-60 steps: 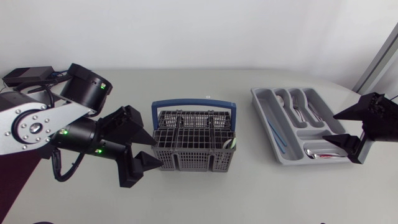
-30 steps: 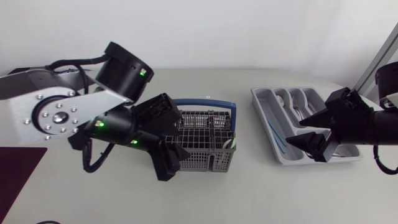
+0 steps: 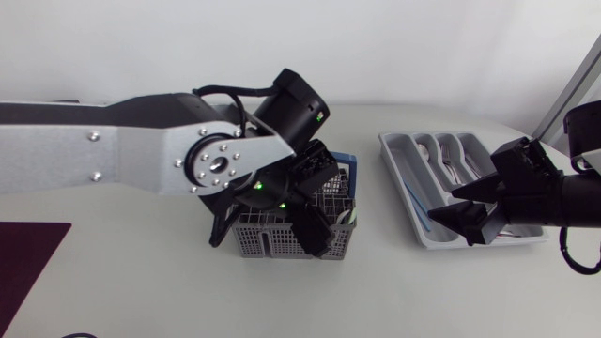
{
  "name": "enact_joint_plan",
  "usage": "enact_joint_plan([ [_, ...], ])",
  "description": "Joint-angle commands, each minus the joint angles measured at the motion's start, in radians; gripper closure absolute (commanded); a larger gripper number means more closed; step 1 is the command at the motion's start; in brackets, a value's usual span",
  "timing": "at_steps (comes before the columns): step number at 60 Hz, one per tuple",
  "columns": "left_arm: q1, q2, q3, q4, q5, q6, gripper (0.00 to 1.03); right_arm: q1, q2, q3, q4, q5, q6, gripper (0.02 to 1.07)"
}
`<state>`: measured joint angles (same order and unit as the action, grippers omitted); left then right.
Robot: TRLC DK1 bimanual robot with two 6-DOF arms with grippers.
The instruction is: Unload the cutlery basket into the drawer organizer.
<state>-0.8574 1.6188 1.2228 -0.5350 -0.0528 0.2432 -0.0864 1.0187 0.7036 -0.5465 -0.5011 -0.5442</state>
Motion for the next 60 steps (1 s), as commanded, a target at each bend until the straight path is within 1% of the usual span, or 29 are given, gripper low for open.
enact_joint_plan([
  [1, -0.014, 0.047, 0.075, -0.033, -0.019, -0.045, 0.06, 0.004, -0.008, -0.032, -0.004, 0.003, 0.044, 0.16],
  [7, -0.020, 0.073, 0.115, -0.059, -0.033, -0.062, 0.06, 0.004, -0.008, -0.038, -0.001, 0.003, 0.056, 0.16],
  [18, -0.063, 0.113, 0.158, -0.079, -0.082, -0.078, 0.06, 0.001, -0.006, -0.042, 0.007, 0.004, 0.069, 0.16],
  [37, -0.123, 0.153, 0.208, -0.099, -0.196, -0.101, 0.06, -0.013, -0.006, -0.050, 0.013, 0.006, 0.070, 0.16],
  [44, -0.132, 0.170, 0.222, -0.100, -0.222, -0.111, 0.08, -0.018, -0.006, -0.055, 0.011, 0.006, 0.066, 0.16],
  [51, -0.143, 0.184, 0.233, -0.103, -0.245, -0.117, 0.12, -0.024, -0.006, -0.056, 0.011, 0.006, 0.059, 0.16],
  [60, -0.155, 0.202, 0.242, -0.105, -0.272, -0.125, 0.13, -0.027, -0.009, -0.061, 0.008, 0.006, 0.055, 0.16],
])
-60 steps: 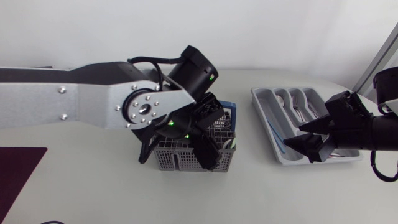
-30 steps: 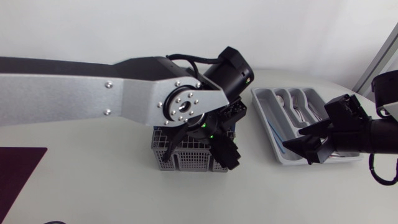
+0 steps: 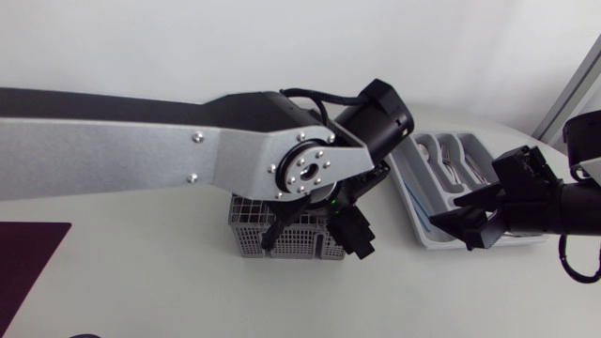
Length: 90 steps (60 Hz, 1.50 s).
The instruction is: Unload the cutlery basket into the drawer organizer.
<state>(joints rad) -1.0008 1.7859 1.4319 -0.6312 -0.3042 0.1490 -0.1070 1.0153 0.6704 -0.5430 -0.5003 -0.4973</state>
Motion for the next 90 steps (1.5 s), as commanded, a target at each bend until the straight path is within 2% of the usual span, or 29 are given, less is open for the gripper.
enact_joint_plan([
  [1, -0.012, 0.036, 0.033, -0.009, -0.021, -0.032, 0.15, -0.007, -0.006, -0.028, 0.005, 0.005, 0.008, 0.16],
  [11, -0.022, 0.044, 0.038, -0.007, -0.026, -0.037, 0.26, -0.016, -0.009, -0.031, 0.002, 0.005, -0.004, 0.16],
  [23, -0.042, 0.063, 0.045, -0.005, -0.075, -0.052, 0.47, -0.020, -0.015, -0.040, -0.002, 0.003, -0.018, 0.16],
  [28, -0.047, 0.066, 0.048, -0.005, -0.084, -0.057, 0.59, -0.022, -0.018, -0.045, -0.002, 0.003, -0.023, 0.16],
  [34, -0.050, 0.069, 0.051, -0.005, -0.107, -0.058, 0.79, -0.026, -0.023, -0.046, 0.000, 0.003, -0.029, 0.16],
  [60, -0.061, 0.078, 0.055, -0.009, -0.107, -0.063, 0.87, -0.040, -0.024, -0.055, -0.005, -0.001, -0.052, 0.15],
  [90, -0.073, 0.032, 0.032, -0.015, -0.107, -0.060, 0.89, -0.043, -0.041, -0.069, -0.008, -0.003, -0.064, 0.15],
])
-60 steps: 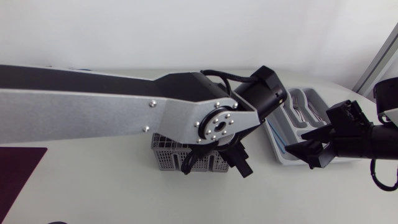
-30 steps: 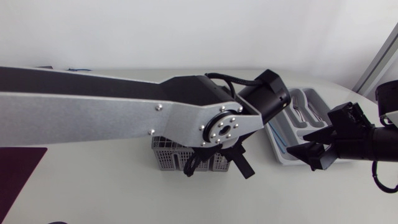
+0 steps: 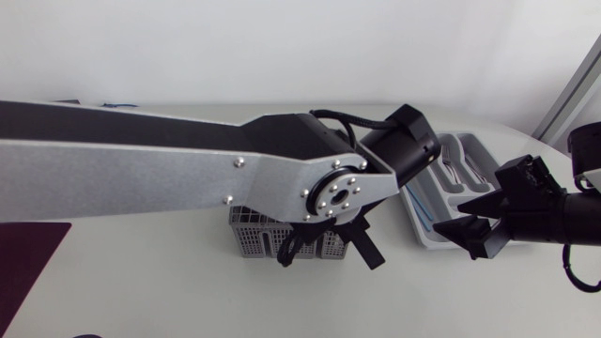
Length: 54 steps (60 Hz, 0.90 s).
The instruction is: Unload the cutlery basket into the drawer organizer.
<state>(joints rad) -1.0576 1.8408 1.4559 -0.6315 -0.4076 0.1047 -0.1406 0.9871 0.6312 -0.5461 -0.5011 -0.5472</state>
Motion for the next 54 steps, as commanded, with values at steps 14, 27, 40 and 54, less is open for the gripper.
enact_joint_plan([
  [14, -0.019, -0.029, 0.006, -0.014, -0.017, -0.016, 0.93, -0.027, -0.018, -0.036, -0.006, -0.007, -0.033, 0.15],
  [27, -0.018, -0.038, -0.002, -0.014, -0.017, -0.014, 0.93, -0.027, -0.019, -0.038, -0.006, -0.007, -0.036, 0.15],
  [40, -0.021, -0.061, -0.011, -0.014, -0.030, -0.008, 0.93, -0.028, -0.019, -0.038, -0.006, -0.007, -0.036, 0.15],
  [54, -0.021, -0.118, -0.032, -0.014, -0.051, 0.010, 0.93, -0.024, -0.019, -0.033, -0.006, -0.008, -0.031, 0.15],
])
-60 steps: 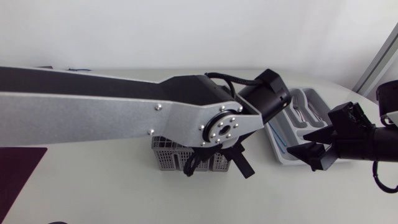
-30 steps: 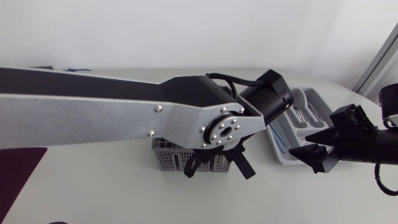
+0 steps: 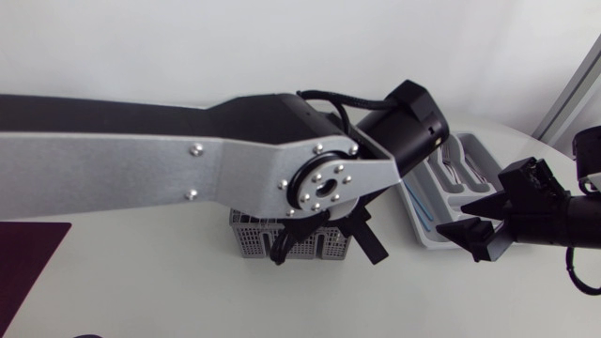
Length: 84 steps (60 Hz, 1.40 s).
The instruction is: Unload the cutlery basket into the drawer organizer.
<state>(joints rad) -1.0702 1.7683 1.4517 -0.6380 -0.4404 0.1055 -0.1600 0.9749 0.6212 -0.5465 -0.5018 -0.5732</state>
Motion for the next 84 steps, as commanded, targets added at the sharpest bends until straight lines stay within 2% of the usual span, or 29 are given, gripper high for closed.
enact_joint_plan([
  [1, -0.008, -0.049, -0.030, -0.008, -0.020, 0.010, 0.93, -0.004, -0.008, -0.025, -0.006, -0.006, -0.005, 0.15],
  [20, -0.040, -0.121, -0.036, -0.023, -0.072, 0.036, 0.93, 0.039, -0.076, -0.041, 0.003, -0.007, 0.016, 0.15],
  [42, -0.039, -0.196, -0.022, -0.035, -0.072, 0.048, 0.93, 0.112, -0.194, -0.075, 0.025, 0.000, 0.050, 0.15],
  [59, -0.042, -0.148, -0.053, -0.022, -0.072, 0.039, 0.93, 0.123, -0.199, -0.084, 0.023, 0.009, 0.052, 0.15],
  [84, -0.002, -0.105, -0.060, 0.001, -0.078, -0.020, 0.92, 0.152, -0.216, -0.121, 0.033, 0.002, 0.042, 0.15],
])
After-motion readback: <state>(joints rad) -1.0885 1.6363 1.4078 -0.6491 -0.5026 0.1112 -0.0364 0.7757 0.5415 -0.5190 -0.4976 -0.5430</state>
